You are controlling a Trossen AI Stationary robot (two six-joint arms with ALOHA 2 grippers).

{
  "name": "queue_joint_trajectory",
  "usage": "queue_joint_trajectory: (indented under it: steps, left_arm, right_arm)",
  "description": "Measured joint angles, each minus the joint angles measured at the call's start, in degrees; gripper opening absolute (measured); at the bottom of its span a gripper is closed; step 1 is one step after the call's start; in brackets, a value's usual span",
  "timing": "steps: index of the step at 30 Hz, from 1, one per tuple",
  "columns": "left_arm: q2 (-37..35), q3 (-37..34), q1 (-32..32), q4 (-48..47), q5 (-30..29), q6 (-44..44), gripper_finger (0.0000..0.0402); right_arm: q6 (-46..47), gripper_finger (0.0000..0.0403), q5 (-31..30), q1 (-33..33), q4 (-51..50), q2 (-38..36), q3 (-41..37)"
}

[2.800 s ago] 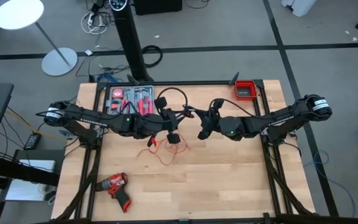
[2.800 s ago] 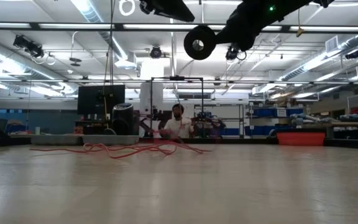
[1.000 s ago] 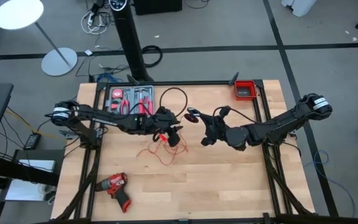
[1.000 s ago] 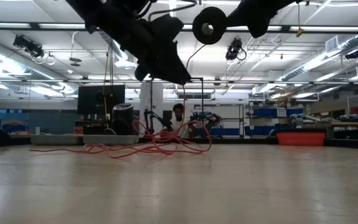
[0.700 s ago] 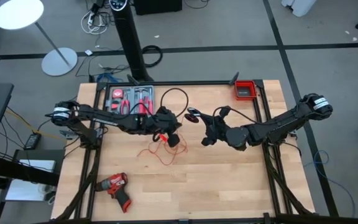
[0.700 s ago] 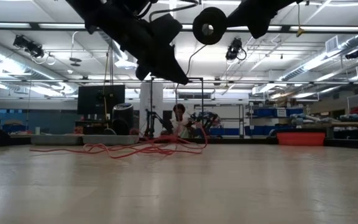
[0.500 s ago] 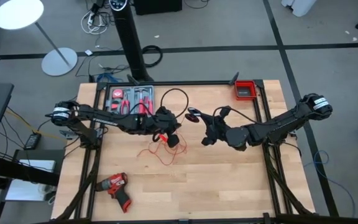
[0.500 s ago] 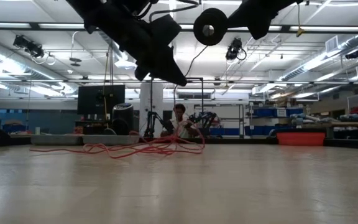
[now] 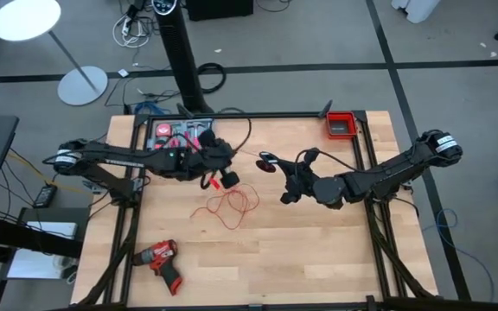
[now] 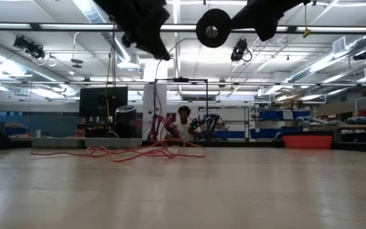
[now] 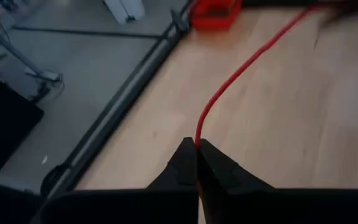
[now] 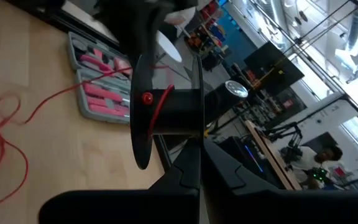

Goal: Coil cords
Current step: Coil the red wire on the black spool

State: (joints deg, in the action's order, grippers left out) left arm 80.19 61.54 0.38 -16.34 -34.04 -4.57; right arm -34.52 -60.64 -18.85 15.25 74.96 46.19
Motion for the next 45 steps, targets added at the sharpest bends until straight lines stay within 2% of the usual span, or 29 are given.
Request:
queue_joint_trajectory:
  steps: [5, 13, 19, 23, 31, 35, 42, 45]
  left_arm:
    - [-0.47, 2.93, -1.67, 0.3, 2.15, 1.57, 0.0]
    - [0.05, 3.65, -4.87, 7.57, 6.69, 2.48, 0.0]
    - [2.26, 3.58, -6.03, 10.29, 7.8, 2.48, 0.0]
    - [5.31, 3.6, -6.08, 15.35, 9.5, 2.72, 0.0]
    - [11.22, 3.6, -5.47, 21.11, 7.65, 10.49, 0.0]
    - [12.06, 3.59, -4.52, 22.5, 7.57, 15.25, 0.0]
    - [11.64, 3.6, -5.01, 30.75, 7.87, 17.3, 0.0]
    - [11.64, 4.16, -5.65, 30.8, 8.04, 18.16, 0.0]
  right_arm:
    - [0.37, 0.0, -2.33, 0.68, -3.07, 0.0, -0.02]
    - [0.52, 0.0, -0.48, 4.78, -2.87, 0.0, -0.02]
    - [1.44, 0.0, 0.72, 9.04, 0.7, 0.02, -0.02]
    - [1.59, 0.0, 2.62, 10.78, 5.25, 0.02, 0.0]
    - [2.36, 0.0, 8.57, 10.99, 8.94, 0.04, -0.02]
    - [2.43, 0.0, 9.4, 10.01, 9.09, 0.04, -0.02]
    - [3.31, 0.0, 7.81, 10.13, 7.88, 0.04, -0.02]
    - [3.42, 0.0, 7.77, 10.44, 6.88, 0.04, -0.02]
